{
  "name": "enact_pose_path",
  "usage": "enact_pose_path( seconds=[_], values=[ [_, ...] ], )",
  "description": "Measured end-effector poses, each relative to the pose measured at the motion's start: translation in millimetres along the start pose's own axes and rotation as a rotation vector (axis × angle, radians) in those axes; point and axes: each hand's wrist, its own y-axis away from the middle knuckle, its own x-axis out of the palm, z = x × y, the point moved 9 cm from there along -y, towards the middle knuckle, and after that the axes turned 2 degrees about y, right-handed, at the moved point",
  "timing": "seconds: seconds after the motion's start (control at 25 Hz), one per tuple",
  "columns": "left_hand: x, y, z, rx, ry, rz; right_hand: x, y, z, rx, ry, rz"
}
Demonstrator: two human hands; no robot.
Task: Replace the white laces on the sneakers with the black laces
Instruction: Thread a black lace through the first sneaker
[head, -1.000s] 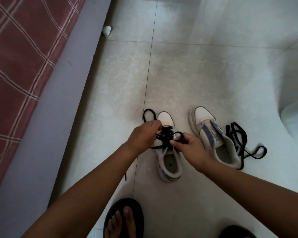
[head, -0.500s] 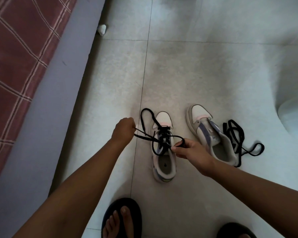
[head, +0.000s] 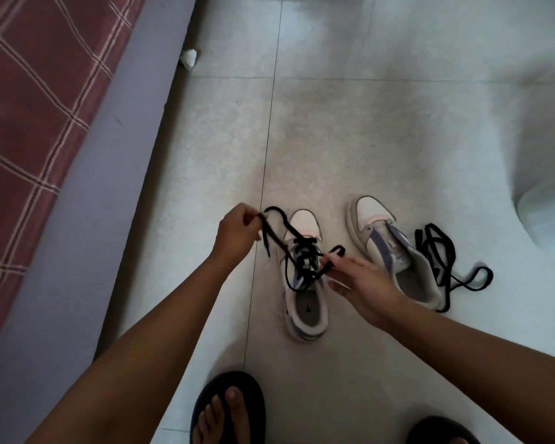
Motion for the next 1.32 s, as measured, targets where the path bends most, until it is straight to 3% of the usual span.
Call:
enact_pose_path(
  seconds=[0.08,0.16,0.24,0.32,0.4,0.52,0.6,0.68,0.84,0.88,0.92,1.0,1.08,1.16,1.24,1.28,1.32],
  values=[
    [7.2,1.8,-37.9,0.069,0.135,0.046,17.3,-5.2,1.6,0.019,0.013,-0.005],
    [18.5,7.8,-80.1,0.187,0.196,0.134,26.2,-7.9,8.2,-0.048,0.389,-0.088],
    [27.7,17.5,-109.8,0.308,0.147,0.186,42.0,-7.5,18.4,-0.150,0.776,-0.061],
    [39.4,28.9,-121.3,0.362,0.051,0.227,53.1,-7.4,22.7,-0.186,0.912,0.027],
    [62.7,39.1,-109.3,0.297,-0.099,0.381,51.2,-8.9,25.7,-0.151,0.777,0.056],
    [85.5,55.8,-64.2,0.220,-0.511,0.666,36.0,-12.6,19.5,0.003,0.550,-0.010],
    [70.5,54.9,-49.5,0.247,-0.647,0.640,28.0,-13.6,10.2,0.117,0.409,-0.010],
    [55.2,55.2,-40.9,0.223,-0.567,0.652,26.9,-12.3,1.9,0.233,0.234,0.028],
    [47.7,94.7,-1.9,-0.224,-0.478,1.160,32.3,-8.0,-5.3,0.323,0.145,0.059],
    [49.0,93.4,-0.2,-0.250,-0.467,1.151,32.1,-8.0,-4.3,0.301,0.192,0.054],
    [52.8,80.0,-4.2,-0.198,-0.417,1.026,32.4,-6.8,-1.5,0.264,0.261,0.055],
    [58.8,52.1,-28.0,-0.001,-0.198,0.682,33.7,-4.7,6.2,0.177,0.447,0.070],
    [74.9,56.2,-36.9,0.028,0.017,0.637,36.6,-3.0,21.9,0.023,0.663,0.067],
    [90.4,62.3,-29.7,0.027,0.048,0.689,51.3,5.2,54.0,-0.408,1.028,0.019],
    [95.7,63.7,-24.4,0.006,0.136,0.739,86.5,35.5,69.4,-1.076,1.473,-0.004],
    [96.2,63.7,-21.5,-0.025,0.174,0.757,95.3,44.9,61.4,-1.267,1.596,0.013],
    [95.1,63.2,-17.2,-0.056,0.173,0.756,95.9,46.0,54.8,-1.308,1.634,0.020]
  ],
)
